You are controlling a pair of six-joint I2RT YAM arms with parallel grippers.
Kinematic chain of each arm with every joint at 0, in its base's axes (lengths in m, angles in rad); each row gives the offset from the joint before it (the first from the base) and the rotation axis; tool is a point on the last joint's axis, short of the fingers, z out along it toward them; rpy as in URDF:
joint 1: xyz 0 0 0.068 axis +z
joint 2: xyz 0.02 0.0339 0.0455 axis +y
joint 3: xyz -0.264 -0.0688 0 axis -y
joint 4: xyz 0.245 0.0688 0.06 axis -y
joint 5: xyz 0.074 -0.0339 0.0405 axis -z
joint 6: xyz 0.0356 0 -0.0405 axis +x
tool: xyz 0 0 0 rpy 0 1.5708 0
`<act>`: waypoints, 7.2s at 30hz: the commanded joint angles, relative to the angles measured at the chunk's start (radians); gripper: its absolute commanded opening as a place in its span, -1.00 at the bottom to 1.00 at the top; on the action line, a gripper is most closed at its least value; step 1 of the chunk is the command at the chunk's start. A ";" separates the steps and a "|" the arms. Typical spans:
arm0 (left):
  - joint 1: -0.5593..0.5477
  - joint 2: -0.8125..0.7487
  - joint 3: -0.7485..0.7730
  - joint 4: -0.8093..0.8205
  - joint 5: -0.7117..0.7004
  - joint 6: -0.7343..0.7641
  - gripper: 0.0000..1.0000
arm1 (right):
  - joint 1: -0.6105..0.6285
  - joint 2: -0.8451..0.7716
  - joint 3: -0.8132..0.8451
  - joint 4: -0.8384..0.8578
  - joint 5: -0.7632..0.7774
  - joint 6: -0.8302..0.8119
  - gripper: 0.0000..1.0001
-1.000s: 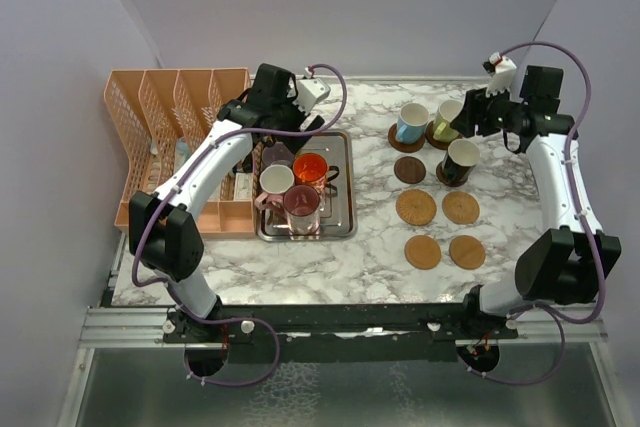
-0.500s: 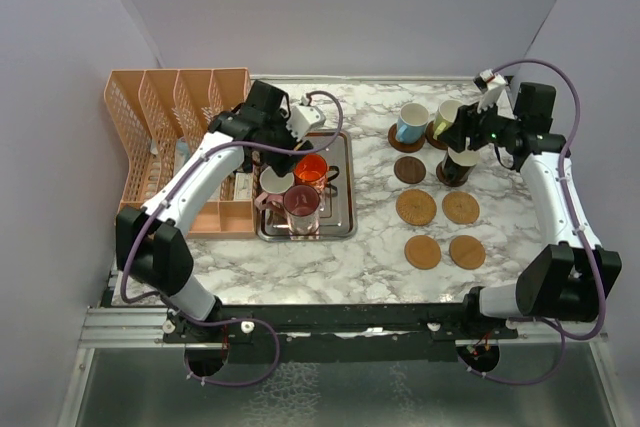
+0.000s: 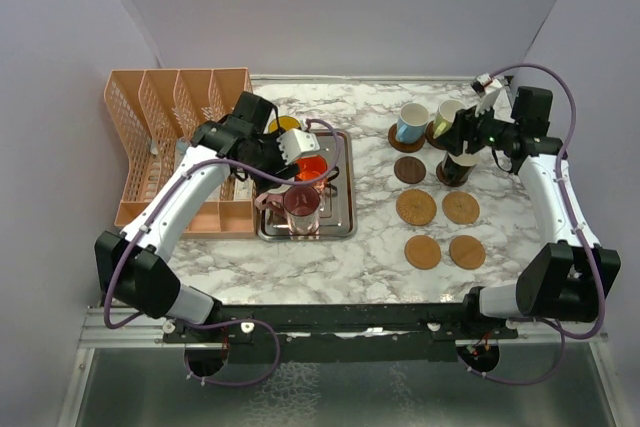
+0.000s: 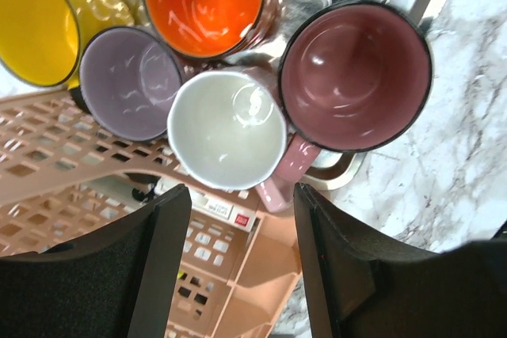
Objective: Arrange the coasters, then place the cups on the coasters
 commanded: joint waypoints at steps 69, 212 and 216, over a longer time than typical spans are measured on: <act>-0.172 0.414 0.195 0.096 0.327 -0.143 -0.59 | 0.003 -0.024 -0.067 0.049 -0.008 -0.029 0.06; -0.218 0.615 0.719 0.468 -0.356 -1.090 -1.00 | 0.355 0.150 0.145 0.159 0.364 0.342 0.16; -0.237 0.603 0.703 0.468 -0.367 -1.115 -1.00 | 0.371 0.191 0.179 0.160 0.395 0.342 0.12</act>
